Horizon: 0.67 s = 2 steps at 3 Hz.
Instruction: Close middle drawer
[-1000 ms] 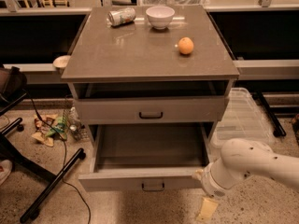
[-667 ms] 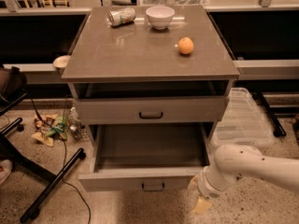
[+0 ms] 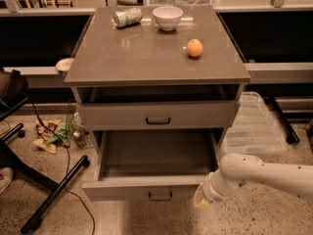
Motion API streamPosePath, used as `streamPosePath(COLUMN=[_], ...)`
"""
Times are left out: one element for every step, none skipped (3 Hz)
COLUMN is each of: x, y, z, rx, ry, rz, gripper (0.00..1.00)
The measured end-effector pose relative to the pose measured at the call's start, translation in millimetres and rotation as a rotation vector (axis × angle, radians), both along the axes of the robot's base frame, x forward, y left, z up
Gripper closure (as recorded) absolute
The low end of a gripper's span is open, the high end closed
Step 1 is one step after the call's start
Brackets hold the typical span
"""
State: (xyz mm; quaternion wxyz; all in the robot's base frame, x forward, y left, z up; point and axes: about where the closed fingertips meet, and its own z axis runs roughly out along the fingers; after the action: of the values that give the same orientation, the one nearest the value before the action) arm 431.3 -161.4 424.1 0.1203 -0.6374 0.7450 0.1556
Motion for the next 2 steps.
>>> streamPosePath(x=[2.9,2.9], y=[1.1,1.1], z=[-3.9,-4.0], rx=[0.006,0.006], ry=[0.000,0.000], rz=[-0.004,-0.004], gripper=[1.00,1.00])
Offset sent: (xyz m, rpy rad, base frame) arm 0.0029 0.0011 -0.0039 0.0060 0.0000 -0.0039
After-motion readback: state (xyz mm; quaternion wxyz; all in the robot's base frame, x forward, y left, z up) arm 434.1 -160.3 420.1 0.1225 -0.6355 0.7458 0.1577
